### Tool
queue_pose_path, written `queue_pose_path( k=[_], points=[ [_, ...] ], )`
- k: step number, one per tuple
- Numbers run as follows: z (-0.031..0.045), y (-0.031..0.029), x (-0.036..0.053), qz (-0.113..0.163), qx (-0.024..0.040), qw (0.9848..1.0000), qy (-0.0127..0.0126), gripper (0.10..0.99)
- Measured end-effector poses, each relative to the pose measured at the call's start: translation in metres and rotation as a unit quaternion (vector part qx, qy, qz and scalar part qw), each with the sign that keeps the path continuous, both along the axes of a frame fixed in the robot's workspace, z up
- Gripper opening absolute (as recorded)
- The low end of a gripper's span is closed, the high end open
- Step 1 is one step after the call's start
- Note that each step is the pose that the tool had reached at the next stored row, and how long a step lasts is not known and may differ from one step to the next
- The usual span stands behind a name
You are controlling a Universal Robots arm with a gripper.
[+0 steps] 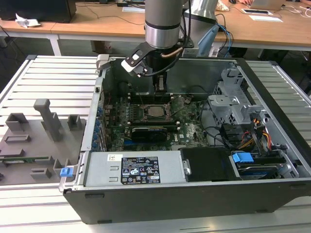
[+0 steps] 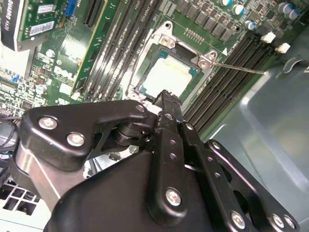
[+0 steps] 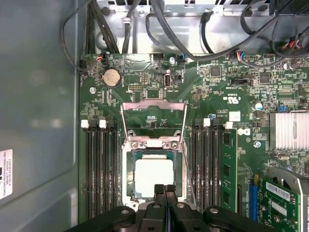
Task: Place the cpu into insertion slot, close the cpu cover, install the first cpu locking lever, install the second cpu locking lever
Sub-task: 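Close the cpu cover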
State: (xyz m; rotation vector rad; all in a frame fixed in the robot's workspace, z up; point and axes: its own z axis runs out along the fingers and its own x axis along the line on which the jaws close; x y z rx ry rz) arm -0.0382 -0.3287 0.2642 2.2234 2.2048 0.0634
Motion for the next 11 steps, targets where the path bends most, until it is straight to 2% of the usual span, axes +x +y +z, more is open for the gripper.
queue_pose_path(
  k=[7, 11],
  points=[
    [0.0009, -0.0003, 0.0067, 0.001, -0.0002, 1.0, 0.0013, 0.106],
    [0.0098, -0.0003, 0.0068, 0.001, -0.0001, 1.0, 0.0013, 0.106]
  ],
)
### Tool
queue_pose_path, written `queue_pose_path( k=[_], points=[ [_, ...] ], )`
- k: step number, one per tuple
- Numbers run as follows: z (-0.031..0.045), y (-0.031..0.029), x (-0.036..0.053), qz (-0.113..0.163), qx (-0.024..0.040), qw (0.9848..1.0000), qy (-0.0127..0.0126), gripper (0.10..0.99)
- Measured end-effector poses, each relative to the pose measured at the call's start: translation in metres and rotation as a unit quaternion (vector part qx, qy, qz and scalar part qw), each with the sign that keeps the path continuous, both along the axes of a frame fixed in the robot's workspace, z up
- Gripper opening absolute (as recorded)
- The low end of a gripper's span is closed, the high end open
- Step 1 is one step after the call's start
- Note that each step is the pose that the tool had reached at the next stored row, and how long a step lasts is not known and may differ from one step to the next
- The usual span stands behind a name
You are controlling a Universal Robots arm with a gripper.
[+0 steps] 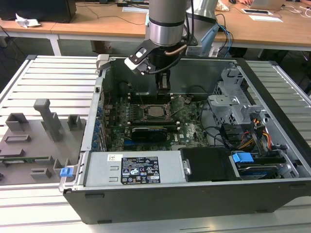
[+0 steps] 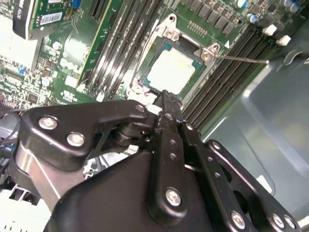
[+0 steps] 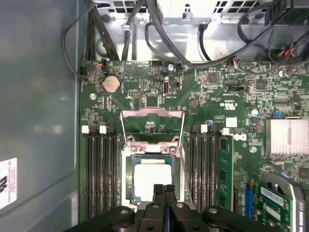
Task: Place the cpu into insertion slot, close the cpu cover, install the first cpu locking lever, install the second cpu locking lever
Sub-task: 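Close the cpu cover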
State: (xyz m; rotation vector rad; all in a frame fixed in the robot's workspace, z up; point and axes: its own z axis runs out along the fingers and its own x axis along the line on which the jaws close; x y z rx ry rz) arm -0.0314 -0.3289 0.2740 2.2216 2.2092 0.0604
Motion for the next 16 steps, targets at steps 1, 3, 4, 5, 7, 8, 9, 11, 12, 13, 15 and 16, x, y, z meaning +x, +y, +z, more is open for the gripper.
queue_pose_path(
  k=[1, 3, 4, 5, 7, 8, 9, 11, 12, 13, 15, 16],
  points=[
    [0.0001, 0.0, 0.0008, 0.0, 0.0001, 1.0, 0.0, 0.106],
    [0.0002, 0.0, 0.0032, 0.0, 0.0, 1.0, 0.0001, 0.106],
    [0.0002, 0.0, 0.0055, 0.0, 0.0, 1.0, 0.0003, 0.106],
    [0.0002, 0.0, 0.0073, 0.0, 0.0, 1.0, 0.0004, 0.106],
    [0.0002, 0.0, 0.0123, 0.0, 0.0, 1.0, 0.0007, 0.106],
    [0.0002, 0.0, 0.0147, 0.0, 0.0, 1.0, 0.0008, 0.106],
    [0.0002, 0.0, 0.0161, 0.001, 0.0001, 1.0, 0.0009, 0.106],
    [0.0, 0.0, 0.0175, 0.017, 0.0, 0.9999, 0.0011, 0.106],
    [0.0, 0.0, 0.0177, 0.024, -0.0001, 0.9997, 0.0011, 0.106],
    [-0.0003, 0.0, 0.0185, 0.034, 0.0, 0.9994, 0.0013, 0.106],
    [-0.0005, 0.0, 0.0208, 0.036, 0.0001, 0.9994, 0.0023, 0.106],
    [-0.0005, 0.0, 0.0222, 0.036, 0.0, 0.9993, 0.003, 0.106]
  ],
)
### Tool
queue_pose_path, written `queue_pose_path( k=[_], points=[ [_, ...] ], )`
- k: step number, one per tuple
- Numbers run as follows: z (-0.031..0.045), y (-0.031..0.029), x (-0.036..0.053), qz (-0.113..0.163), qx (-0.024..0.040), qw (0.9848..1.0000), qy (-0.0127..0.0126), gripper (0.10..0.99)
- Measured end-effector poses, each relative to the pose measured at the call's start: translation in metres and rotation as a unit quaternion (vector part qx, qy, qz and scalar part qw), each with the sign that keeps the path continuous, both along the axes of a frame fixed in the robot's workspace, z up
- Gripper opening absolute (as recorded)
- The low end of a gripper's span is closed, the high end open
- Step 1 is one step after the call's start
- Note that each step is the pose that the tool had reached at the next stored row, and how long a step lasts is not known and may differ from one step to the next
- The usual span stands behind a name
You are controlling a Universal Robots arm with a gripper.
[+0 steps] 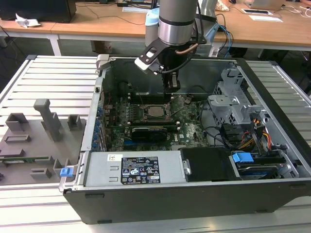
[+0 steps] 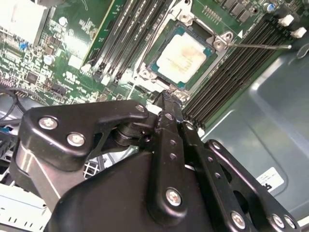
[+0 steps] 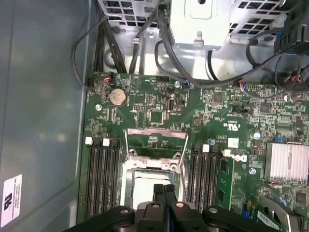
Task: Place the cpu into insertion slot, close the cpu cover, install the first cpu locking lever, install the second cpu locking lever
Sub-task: 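Close the cpu cover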
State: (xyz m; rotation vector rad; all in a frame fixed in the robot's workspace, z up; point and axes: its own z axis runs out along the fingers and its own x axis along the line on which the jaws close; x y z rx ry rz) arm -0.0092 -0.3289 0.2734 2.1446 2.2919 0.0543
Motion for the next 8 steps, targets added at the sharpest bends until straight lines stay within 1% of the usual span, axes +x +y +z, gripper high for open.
queue_pose_path(
  k=[4, 6, 8],
  points=[
    [-0.0004, 0.0, 0.0063, 0.002, 0.0, 1.0, 0.0016, 0.106],
    [-0.0006, 0.0, 0.0103, 0.004, 0.0, 1.0, 0.002, 0.106],
    [-0.0007, 0.0001, 0.0118, 0.005, 0.0, 1.0, 0.0021, 0.106]
  ],
)
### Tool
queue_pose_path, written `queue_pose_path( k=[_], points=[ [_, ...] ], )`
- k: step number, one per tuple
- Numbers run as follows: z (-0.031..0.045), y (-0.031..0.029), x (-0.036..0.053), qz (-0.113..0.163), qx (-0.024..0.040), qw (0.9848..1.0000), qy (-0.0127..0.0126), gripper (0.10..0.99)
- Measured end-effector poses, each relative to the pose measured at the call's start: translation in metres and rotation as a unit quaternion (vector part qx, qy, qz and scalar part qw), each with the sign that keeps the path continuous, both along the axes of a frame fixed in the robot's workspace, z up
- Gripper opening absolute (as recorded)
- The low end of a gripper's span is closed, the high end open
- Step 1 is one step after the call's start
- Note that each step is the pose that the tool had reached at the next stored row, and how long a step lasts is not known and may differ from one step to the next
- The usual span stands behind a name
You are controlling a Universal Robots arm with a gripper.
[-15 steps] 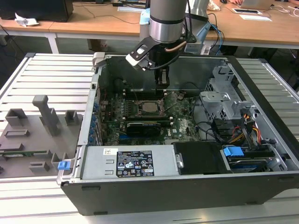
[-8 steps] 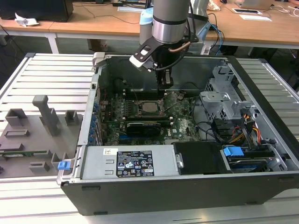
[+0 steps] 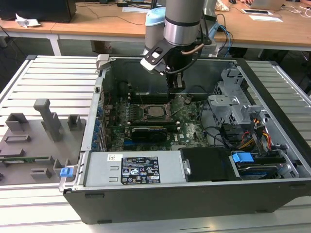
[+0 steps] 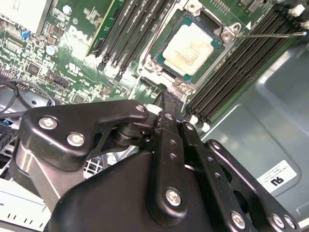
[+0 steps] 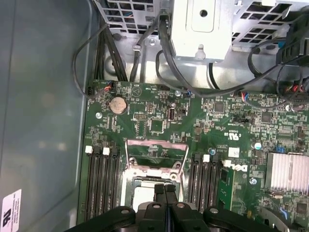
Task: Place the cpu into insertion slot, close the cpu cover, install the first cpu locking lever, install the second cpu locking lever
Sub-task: 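Close the cpu cover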
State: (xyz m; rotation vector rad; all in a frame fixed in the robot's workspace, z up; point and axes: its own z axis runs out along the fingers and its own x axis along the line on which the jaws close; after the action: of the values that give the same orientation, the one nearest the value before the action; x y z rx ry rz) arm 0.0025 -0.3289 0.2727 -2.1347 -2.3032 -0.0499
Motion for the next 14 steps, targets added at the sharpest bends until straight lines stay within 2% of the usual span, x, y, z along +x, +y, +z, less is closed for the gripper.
queue_pose_path(
  k=[14],
  points=[
    [-0.0003, 0.0001, 0.0132, 0.009, 0.0, 1.0, 0.0006, 0.106]
  ],
)
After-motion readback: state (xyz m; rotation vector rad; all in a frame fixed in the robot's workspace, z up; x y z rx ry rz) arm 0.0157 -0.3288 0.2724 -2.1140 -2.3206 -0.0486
